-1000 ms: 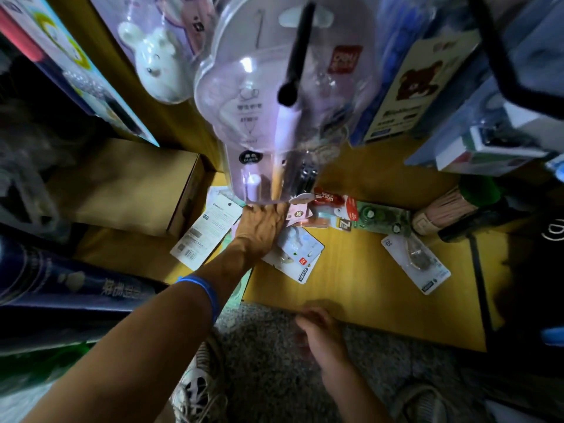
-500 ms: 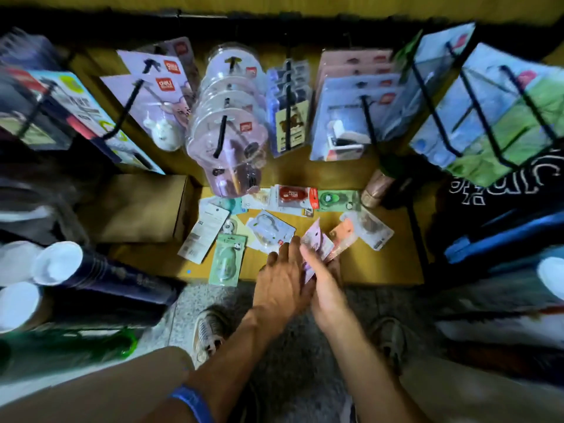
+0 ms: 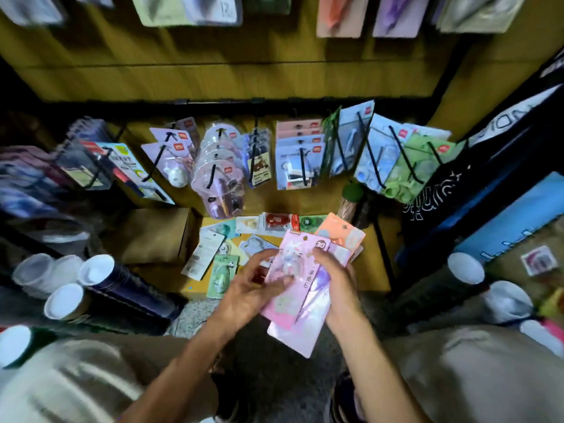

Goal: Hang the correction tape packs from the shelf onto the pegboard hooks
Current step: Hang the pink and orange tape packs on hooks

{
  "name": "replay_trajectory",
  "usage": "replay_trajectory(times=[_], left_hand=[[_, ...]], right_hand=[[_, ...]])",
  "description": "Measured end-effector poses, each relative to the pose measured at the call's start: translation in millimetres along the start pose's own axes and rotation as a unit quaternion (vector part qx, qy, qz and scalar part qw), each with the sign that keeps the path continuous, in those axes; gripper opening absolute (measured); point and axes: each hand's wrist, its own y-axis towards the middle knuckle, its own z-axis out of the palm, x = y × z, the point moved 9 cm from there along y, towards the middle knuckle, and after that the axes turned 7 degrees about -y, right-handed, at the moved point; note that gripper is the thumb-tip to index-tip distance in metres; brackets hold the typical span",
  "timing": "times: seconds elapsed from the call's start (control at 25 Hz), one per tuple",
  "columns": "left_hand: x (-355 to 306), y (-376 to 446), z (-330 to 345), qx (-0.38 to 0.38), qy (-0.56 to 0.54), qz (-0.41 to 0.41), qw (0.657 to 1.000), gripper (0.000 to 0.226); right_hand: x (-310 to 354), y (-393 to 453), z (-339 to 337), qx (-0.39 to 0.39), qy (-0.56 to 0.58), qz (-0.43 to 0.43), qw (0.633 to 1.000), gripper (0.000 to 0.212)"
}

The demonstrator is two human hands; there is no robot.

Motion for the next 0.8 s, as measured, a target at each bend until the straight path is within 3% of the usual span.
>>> replay_trajectory(times=[0.12, 0.2, 0.24, 0.36, 0.48, 0.6, 0.72, 0.8], left_hand=[[-7, -14, 22, 0.012, -0.214, -0.100, 0.972, 0.055], [-20, -22, 37, 0.021, -0.256, -0.100, 0.961, 0.049], [-27, -24, 41, 0.015, -0.268, -0.088, 0.959, 0.049], [-46, -24, 40, -0.013, -0.285, -0.055, 0.957, 0.052], [-55, -30, 49, 0.027, -0.281, -0.056, 0.958, 0.050], [-57, -38, 57, 0.083, -0.249, -0.054, 0.963, 0.069], [-60, -39, 44, 0.042, -0.221, -0.026, 0.974, 0.073], [-63, -39, 32, 0.002, -0.229, -0.020, 0.973, 0.064]], right_hand=[[31, -9, 8, -0.018, -0.015, -0.032, 0.999, 0.069], [51, -12, 14, -0.038, -0.033, -0.036, 0.998, 0.064], [60, -12, 21, -0.013, -0.009, -0.032, 0.999, 0.063], [72, -22, 40, 0.077, 0.111, 0.005, 0.991, 0.047], [88, -22, 25, -0.009, 0.090, -0.077, 0.993, 0.044], [109, -34, 16, -0.109, 0.050, -0.149, 0.982, 0.040], [110, -41, 17, -0.124, 0.077, -0.147, 0.978, 0.034], [113, -43, 18, -0.131, 0.091, -0.145, 0.976, 0.038]])
